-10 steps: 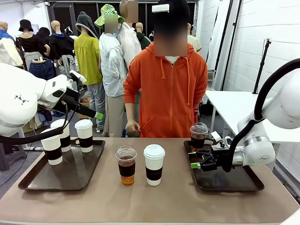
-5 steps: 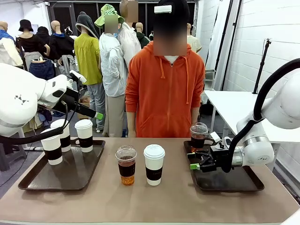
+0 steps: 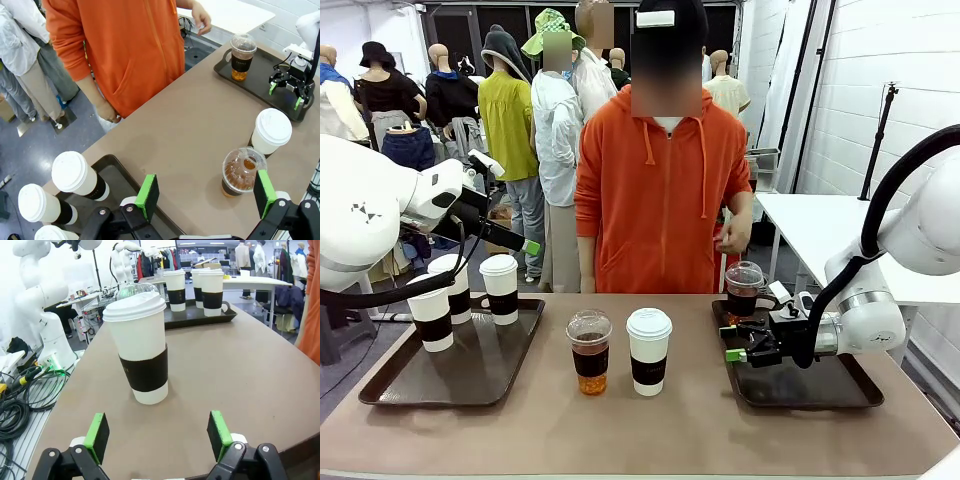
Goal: Distribute the coffee onto the tray.
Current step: Pick up another iced Americano from the middle of the table and place it on the right Handle tray.
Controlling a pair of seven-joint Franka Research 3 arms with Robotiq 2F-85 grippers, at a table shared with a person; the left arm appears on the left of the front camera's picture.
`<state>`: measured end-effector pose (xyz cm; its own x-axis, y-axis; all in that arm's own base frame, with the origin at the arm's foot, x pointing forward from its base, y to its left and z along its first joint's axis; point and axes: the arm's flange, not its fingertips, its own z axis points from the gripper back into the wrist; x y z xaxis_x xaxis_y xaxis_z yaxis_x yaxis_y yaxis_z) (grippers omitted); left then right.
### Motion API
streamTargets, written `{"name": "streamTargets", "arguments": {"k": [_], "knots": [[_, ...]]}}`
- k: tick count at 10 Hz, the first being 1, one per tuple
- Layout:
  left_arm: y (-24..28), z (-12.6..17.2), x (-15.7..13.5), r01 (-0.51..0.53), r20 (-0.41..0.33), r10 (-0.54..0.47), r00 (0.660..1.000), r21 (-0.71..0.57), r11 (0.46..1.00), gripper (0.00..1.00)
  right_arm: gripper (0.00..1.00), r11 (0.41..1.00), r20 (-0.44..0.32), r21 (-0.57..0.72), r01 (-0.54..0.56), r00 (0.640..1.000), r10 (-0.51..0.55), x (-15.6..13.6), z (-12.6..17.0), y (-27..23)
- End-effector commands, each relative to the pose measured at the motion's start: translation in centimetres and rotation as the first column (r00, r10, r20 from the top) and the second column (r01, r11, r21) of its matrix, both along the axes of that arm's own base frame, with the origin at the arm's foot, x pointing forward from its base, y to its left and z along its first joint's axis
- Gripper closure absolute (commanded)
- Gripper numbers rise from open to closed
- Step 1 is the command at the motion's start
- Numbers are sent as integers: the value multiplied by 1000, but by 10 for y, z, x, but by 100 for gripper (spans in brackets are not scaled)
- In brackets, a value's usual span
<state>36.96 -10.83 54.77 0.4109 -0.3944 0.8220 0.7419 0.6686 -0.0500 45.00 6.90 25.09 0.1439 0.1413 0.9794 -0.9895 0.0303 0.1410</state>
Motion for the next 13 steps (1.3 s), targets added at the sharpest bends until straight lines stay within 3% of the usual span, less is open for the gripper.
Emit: {"name": "streamTargets", "arguments": {"k": [1, 13], "knots": [[1, -1, 0, 0, -4, 0, 1000, -1, 1000, 0, 0, 1000, 0, 0, -2, 1000, 2, 0, 0, 1], [1, -1, 0, 0, -4, 0, 1000, -1, 1000, 0, 0, 1000, 0, 0, -2, 1000, 2, 0, 0, 1]]}}
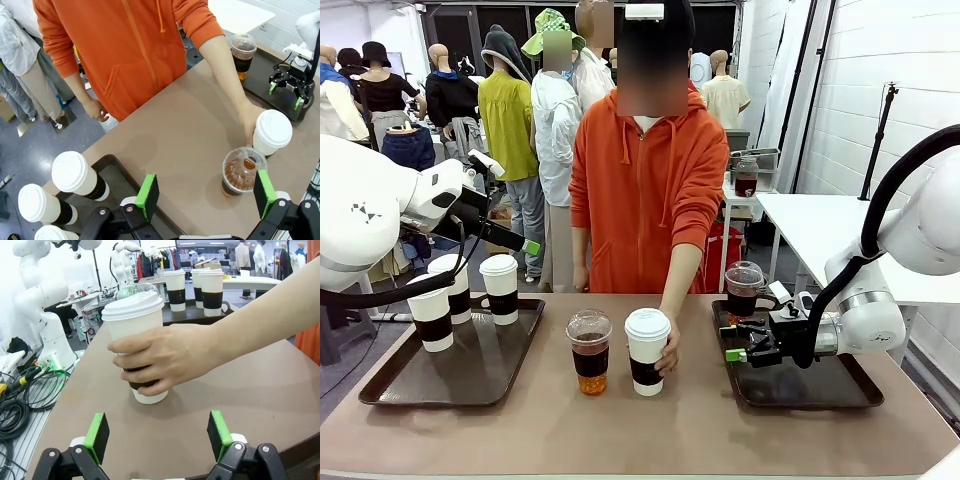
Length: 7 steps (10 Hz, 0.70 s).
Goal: Distribute the coffee onto the tray.
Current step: Pick up another iced Americano from the middle of the table and place it on the right Handle tray.
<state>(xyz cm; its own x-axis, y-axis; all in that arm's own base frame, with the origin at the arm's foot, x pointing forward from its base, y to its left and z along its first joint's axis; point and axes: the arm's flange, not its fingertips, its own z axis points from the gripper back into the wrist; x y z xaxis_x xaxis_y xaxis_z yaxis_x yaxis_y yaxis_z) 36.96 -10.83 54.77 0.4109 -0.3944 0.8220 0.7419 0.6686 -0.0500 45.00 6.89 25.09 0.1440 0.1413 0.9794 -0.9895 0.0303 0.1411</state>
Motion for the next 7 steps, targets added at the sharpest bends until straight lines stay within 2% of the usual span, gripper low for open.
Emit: {"name": "streamTargets", "arguments": {"k": [1, 7], "knots": [[1, -1, 0, 0, -4, 0, 1000, -1, 1000, 0, 0, 1000, 0, 0, -2, 1000, 2, 0, 0, 1], [1, -1, 0, 0, -4, 0, 1000, -1, 1000, 0, 0, 1000, 0, 0, -2, 1000, 2, 0, 0, 1]]}}
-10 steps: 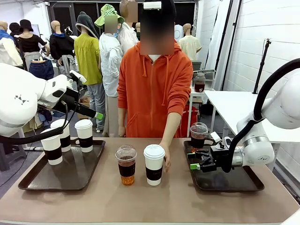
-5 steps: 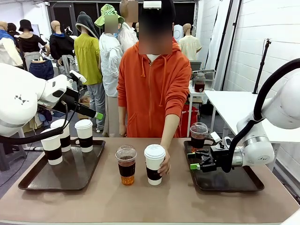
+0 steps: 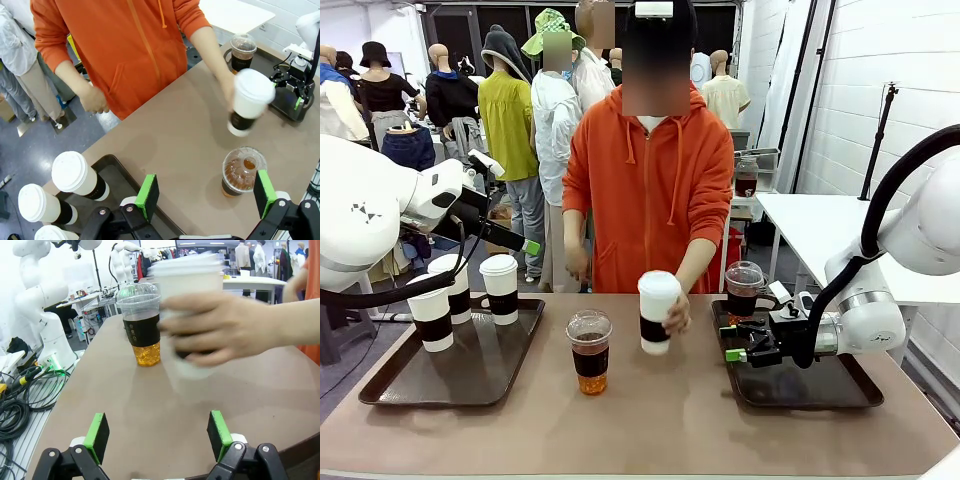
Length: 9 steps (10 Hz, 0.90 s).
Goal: Distribute the coffee onto the tray.
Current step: Pick up another iced Americano from the middle of the table and place it on the right Handle tray.
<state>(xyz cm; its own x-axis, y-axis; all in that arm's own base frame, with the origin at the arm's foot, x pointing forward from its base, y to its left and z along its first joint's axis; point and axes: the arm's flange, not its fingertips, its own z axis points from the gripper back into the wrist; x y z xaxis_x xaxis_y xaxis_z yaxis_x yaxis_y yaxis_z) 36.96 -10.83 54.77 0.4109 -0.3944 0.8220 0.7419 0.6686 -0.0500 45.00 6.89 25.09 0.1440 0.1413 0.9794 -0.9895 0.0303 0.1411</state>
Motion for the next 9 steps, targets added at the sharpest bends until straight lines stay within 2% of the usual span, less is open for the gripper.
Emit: {"name": "streamTargets", "arguments": {"k": [1, 9], "knots": [[1, -1, 0, 0, -4, 0, 1000, -1, 1000, 0, 0, 1000, 0, 0, -2, 1000, 2, 0, 0, 1], [1, -1, 0, 0, -4, 0, 1000, -1, 1000, 0, 0, 1000, 0, 0, -2, 1000, 2, 0, 0, 1]]}}
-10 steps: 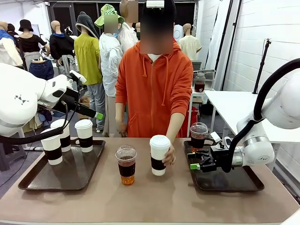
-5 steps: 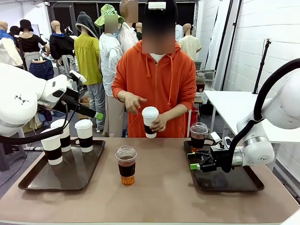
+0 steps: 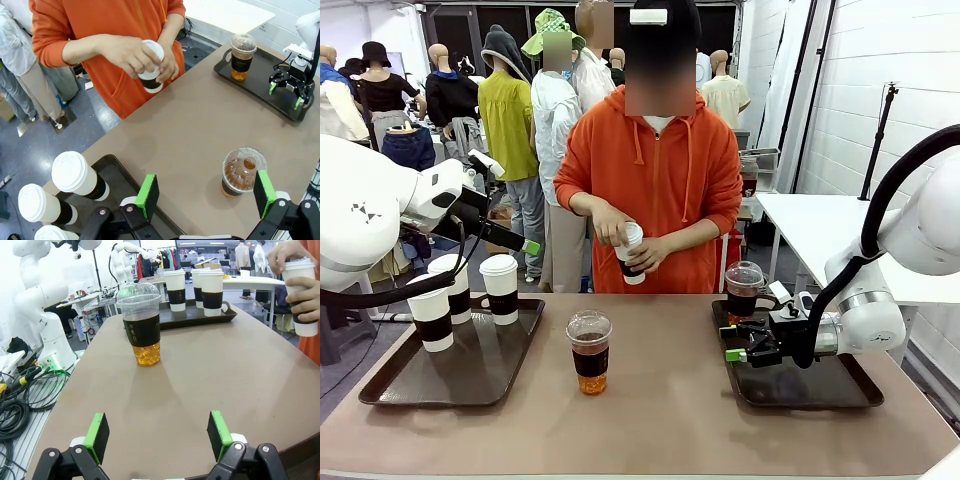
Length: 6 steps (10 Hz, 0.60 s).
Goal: Distribute the coffee onto the tray.
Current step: Pick up another iced Americano from the middle of the table and place it on the right Handle tray.
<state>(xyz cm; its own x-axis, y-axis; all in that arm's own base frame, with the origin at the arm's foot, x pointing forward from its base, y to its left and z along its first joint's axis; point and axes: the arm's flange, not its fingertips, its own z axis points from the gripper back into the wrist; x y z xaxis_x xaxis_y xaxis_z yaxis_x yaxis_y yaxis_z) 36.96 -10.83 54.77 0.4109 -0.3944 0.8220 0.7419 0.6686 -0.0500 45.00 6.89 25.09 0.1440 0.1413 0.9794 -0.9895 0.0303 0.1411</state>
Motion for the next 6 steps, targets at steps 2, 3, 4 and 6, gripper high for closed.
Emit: {"name": "streamTargets", "arguments": {"k": [2, 3, 4, 6], "knots": [[1, -1, 0, 0, -4, 0, 1000, -1, 1000, 0, 0, 1000, 0, 0, -2, 1000, 2, 0, 0, 1], [1, -1, 0, 0, -4, 0, 1000, -1, 1000, 0, 0, 1000, 0, 0, -2, 1000, 2, 0, 0, 1], [1, -1, 0, 0, -4, 0, 1000, -1, 1000, 0, 0, 1000, 0, 0, 0, 1000, 0, 0, 0, 0], [1, -1, 0, 0, -4, 0, 1000, -1, 1000, 0, 0, 1000, -10, 11, 0, 1000, 0, -11, 6, 18]]}}
